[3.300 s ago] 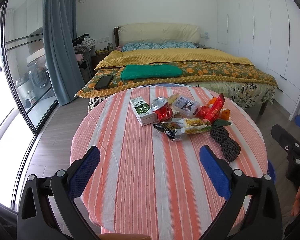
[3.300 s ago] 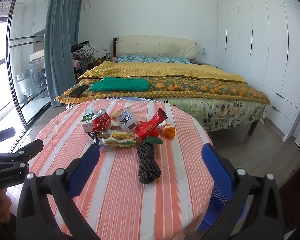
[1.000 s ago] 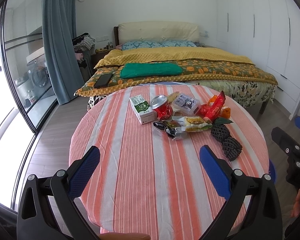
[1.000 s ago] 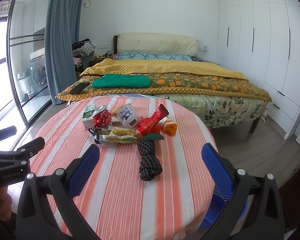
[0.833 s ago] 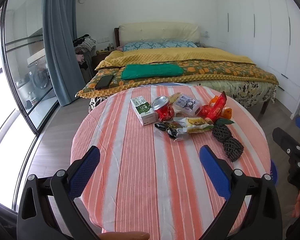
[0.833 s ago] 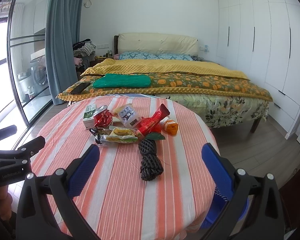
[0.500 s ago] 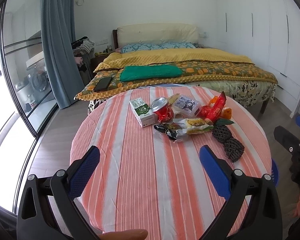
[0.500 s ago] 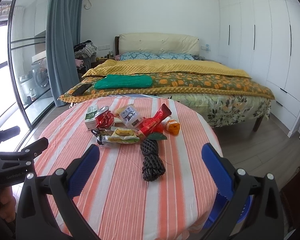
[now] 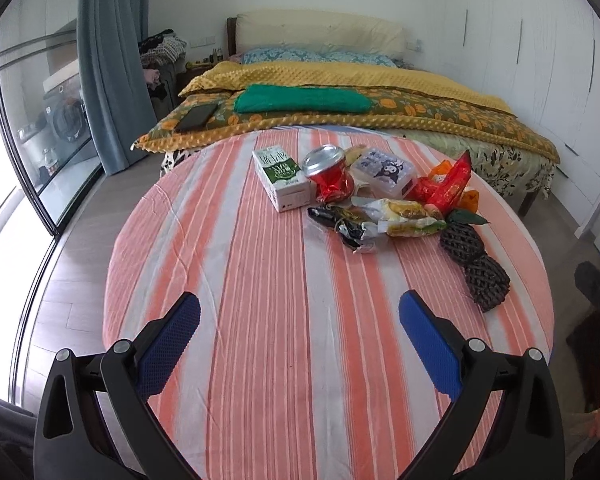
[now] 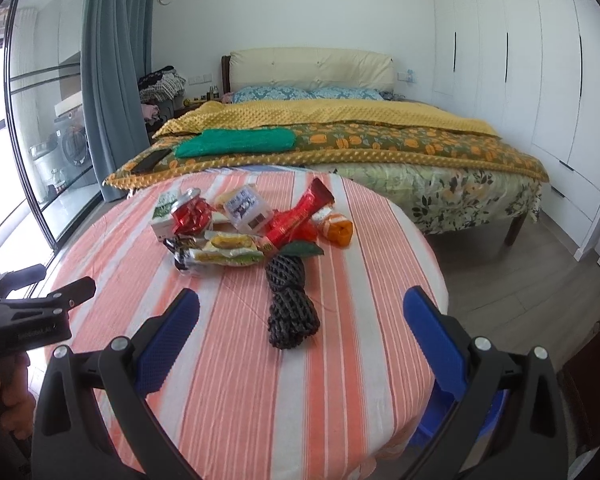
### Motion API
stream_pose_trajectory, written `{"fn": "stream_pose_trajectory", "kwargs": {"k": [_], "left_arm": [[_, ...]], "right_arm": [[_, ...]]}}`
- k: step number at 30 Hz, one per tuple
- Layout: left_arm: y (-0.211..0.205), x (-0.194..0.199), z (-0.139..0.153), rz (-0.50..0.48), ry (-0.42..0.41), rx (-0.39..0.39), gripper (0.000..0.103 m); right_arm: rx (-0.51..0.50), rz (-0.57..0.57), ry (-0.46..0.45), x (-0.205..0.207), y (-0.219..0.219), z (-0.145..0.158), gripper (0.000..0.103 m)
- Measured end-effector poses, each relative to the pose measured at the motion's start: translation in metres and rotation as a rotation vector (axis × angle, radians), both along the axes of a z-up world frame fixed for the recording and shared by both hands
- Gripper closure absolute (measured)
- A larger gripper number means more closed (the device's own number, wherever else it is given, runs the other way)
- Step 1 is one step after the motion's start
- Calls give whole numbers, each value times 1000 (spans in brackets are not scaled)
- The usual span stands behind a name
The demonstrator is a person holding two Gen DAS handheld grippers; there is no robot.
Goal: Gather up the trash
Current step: 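Reach the left tool to the gold-wrapped snack bag and close on it, then lift the gold bag with the left tool while the right tool grasps the black mesh net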
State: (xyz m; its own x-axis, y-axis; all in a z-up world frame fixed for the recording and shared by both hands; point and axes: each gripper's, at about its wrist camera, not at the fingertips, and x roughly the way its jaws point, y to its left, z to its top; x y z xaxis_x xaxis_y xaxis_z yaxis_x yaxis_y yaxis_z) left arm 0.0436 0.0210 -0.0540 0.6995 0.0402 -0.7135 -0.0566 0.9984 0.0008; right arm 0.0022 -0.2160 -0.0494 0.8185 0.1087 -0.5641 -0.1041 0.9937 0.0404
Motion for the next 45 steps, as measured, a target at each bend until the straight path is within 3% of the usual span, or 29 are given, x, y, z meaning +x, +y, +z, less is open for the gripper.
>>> {"fn": "stream_pose_trajectory", "kwargs": {"k": [8, 17, 21, 28, 32, 37, 40, 41, 42, 44, 45], "left_arm": [[10, 101, -28, 82, 91, -144, 4], [-8, 180, -71, 164, 203, -170, 4], [-4, 175, -84, 153, 235, -166, 4], [26, 145, -76, -24, 259, -65, 4], [29, 144, -77, -83, 274, -79, 4], [11, 136, -82, -125, 284, -5, 9], [9, 128, -83, -163, 276, -15, 25], [8, 126, -84, -181, 277, -28, 36], [7, 124, -84, -203, 275, -31, 42], [5, 117, -83, -251, 263, -13, 53], [5, 111, -81, -286, 266, -24, 53]], "right_arm": [[38, 1, 44, 12, -9, -22, 5], [73, 14, 61, 20, -13, -31, 5], [72, 15, 68, 23, -15, -34, 5], [59, -2, 106, 37, -22, -43, 5], [22, 42, 174, 68, -16, -56, 5], [-24, 129, 329, 123, -4, -78, 6], [25, 162, 409, 149, 1, -91, 35], [36, 170, 424, 153, 2, -93, 49], [43, 184, 445, 157, 5, -97, 57], [67, 216, 470, 155, 7, -99, 65], [65, 217, 472, 151, 8, -97, 66]]}}
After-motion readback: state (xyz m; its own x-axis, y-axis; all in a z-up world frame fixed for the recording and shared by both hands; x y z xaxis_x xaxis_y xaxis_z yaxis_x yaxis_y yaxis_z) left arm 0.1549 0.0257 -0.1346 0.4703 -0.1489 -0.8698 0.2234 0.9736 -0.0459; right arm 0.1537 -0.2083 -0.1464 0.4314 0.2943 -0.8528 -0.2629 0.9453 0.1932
